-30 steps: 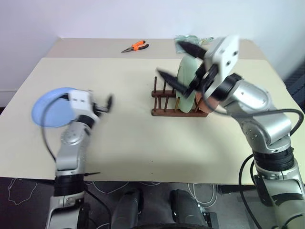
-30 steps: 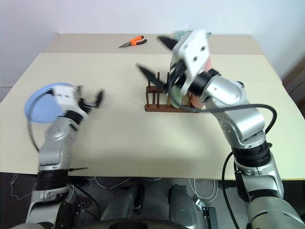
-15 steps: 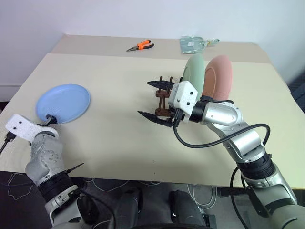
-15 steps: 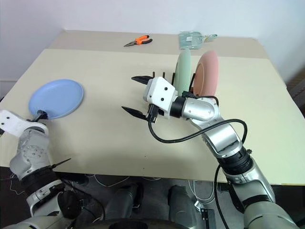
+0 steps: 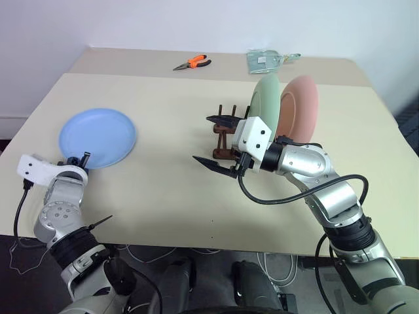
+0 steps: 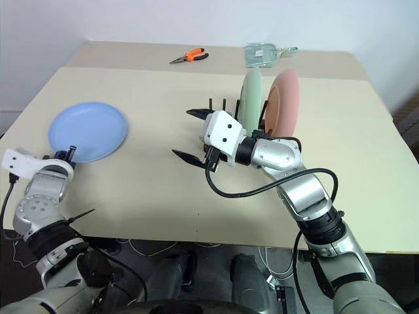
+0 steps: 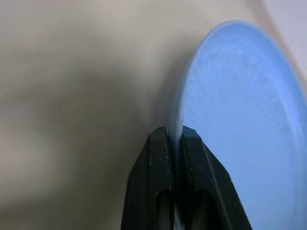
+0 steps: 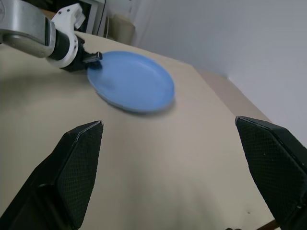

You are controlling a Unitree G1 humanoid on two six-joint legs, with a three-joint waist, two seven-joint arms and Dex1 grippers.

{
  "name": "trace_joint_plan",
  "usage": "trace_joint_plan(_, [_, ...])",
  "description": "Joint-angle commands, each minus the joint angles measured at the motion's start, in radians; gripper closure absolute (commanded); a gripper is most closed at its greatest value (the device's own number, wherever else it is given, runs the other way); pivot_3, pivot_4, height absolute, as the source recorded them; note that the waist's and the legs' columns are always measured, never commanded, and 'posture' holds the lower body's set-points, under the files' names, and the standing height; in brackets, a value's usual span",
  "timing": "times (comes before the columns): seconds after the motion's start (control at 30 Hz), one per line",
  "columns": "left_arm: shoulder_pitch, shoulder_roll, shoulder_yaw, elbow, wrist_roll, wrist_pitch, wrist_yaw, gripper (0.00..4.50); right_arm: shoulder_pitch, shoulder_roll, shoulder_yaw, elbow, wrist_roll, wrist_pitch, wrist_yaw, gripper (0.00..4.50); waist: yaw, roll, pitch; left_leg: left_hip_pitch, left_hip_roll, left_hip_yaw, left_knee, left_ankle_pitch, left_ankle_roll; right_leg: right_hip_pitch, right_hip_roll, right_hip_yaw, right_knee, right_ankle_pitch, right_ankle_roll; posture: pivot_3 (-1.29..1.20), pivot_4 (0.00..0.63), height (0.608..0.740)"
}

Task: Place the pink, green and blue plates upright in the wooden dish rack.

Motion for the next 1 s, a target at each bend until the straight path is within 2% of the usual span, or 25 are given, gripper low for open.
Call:
trace_joint_plan(0.03, [-0.063,0.034,-0.183,-0.162,0.009,0.001,-0.09,4.47,-0.025,-0.001,-0.007,-0.037,-0.068,-0.049,-0.009,0.0,0.004,-0.001,0.001,0.0,0.0,0.0,0.0,0.0,0.0,0.0,0.0,0.0,0.0,0.0,0.0,0.0,0.15,0.738])
trace_joint_plan(0.13, [-0.116,0.052,-0.338,-0.256,0.038,0.049,-0.114,4.47,-0.046,-0.014,0.046,-0.003,-0.182,-0.148,0.004,0.0,0.003,-0.003,0.002,-0.001,0.0,0.0,0.0,0.0,-0.001,0.0,0.0,0.0,0.0,0.0,0.0,0.0,0.15,0.738])
trace_joint_plan(0.23, [-0.167,0.049,-0.417,-0.322,0.036,0.098,-0.095,4.47,-0.096,-0.011,0.072,0.08,-0.294,-0.243,-0.021,0.0,-0.006,-0.003,0.002,0.0,-0.001,0.001,0.0,0.0,-0.001,0.0,0.0,0.0,0.0,0.0,0.0,0.0,0.15,0.738])
trace_joint_plan(0.33, [-0.237,0.018,-0.443,-0.358,0.002,0.166,-0.033,4.47,-0.176,-0.003,0.083,0.2,-0.401,-0.327,-0.061,0.0,-0.023,-0.003,0.002,0.001,0.0,0.0,-0.001,0.002,-0.003,-0.001,0.001,0.0,0.002,0.0,0.0,0.0,0.15,0.738])
trace_joint_plan(0.5, [-0.314,-0.016,-0.455,-0.387,-0.042,0.255,0.022,4.47,-0.267,0.018,0.1,0.353,-0.518,-0.433,-0.098,0.0,-0.023,-0.004,0.003,0.001,0.001,0.0,-0.002,0.003,-0.005,-0.001,0.003,0.0,0.003,0.0,0.0,0.0,0.15,0.738])
trace_joint_plan(0.6, [-0.332,-0.029,-0.459,-0.411,-0.073,0.293,0.035,4.5,-0.294,0.034,0.097,0.405,-0.565,-0.464,-0.122,0.82,-0.021,-0.004,0.003,0.001,0.001,0.0,-0.002,0.005,-0.009,-0.001,0.002,0.0,0.002,0.0,0.0,0.0,0.15,0.738])
trace_joint_plan(0.73, [-0.325,-0.04,-0.457,-0.43,-0.099,0.309,0.039,4.5,-0.301,0.056,0.084,0.415,-0.586,-0.472,-0.131,2.91,-0.021,-0.004,0.003,0.001,0.0,0.0,-0.001,0.006,-0.009,-0.001,0.002,0.0,0.002,0.0,0.0,0.0,0.15,0.738])
trace_joint_plan(0.77, [-0.32,-0.044,-0.452,-0.43,-0.107,0.306,0.035,4.5,-0.299,0.059,0.082,0.412,-0.591,-0.473,-0.131,3.6,-0.022,-0.004,0.003,0.001,0.0,0.0,-0.001,0.006,-0.009,-0.001,0.002,0.0,0.002,0.0,0.0,0.0,0.15,0.738])
trace_joint_plan(0.8, [-0.316,-0.046,-0.449,-0.432,-0.114,0.304,0.033,4.5,-0.296,0.061,0.081,0.409,-0.595,-0.474,-0.131,4.03,-0.022,-0.004,0.003,0.001,0.0,0.0,-0.001,0.006,-0.009,-0.001,0.002,0.0,0.002,0.0,0.0,0.0,0.15,0.738])
trace_joint_plan(0.83, [-0.318,-0.067,-0.428,-0.431,-0.143,0.281,0.034,4.16,-0.293,0.061,0.082,0.404,-0.606,-0.477,-0.134,4.5,-0.022,-0.004,0.003,0.001,0.0,0.0,-0.001,0.006,-0.009,-0.001,0.002,0.0,0.002,0.0,0.0,0.0,0.15,0.738])
trace_joint_plan(0.93, [-0.342,-0.102,-0.381,-0.435,-0.191,0.219,0.038,2.97,-0.283,0.062,0.083,0.388,-0.631,-0.482,-0.136,4.5,-0.02,-0.004,0.003,0.001,0.001,-0.001,-0.001,0.006,-0.009,0.0,0.002,0.0,0.002,0.0,0.0,0.0,0.15,0.738])
trace_joint_plan(0.97, [-0.357,-0.103,-0.362,-0.434,-0.19,0.182,0.041,2.45,-0.28,0.063,0.083,0.38,-0.637,-0.481,-0.135,4.5,-0.019,-0.004,0.003,0.001,0.0,-0.001,-0.001,0.006,-0.009,-0.001,0.002,0.0,0.002,0.0,0.0,0.0,0.15,0.738])
trace_joint_plan(1.0, [-0.371,-0.098,-0.342,-0.428,-0.184,0.145,0.048,1.57,-0.277,0.063,0.081,0.373,-0.642,-0.479,-0.135,4.5,-0.019,-0.004,0.003,0.001,0.0,-0.001,-0.001,0.006,-0.009,-0.001,0.002,0.0,0.002,0.0,0.0,0.0,0.15,0.738])
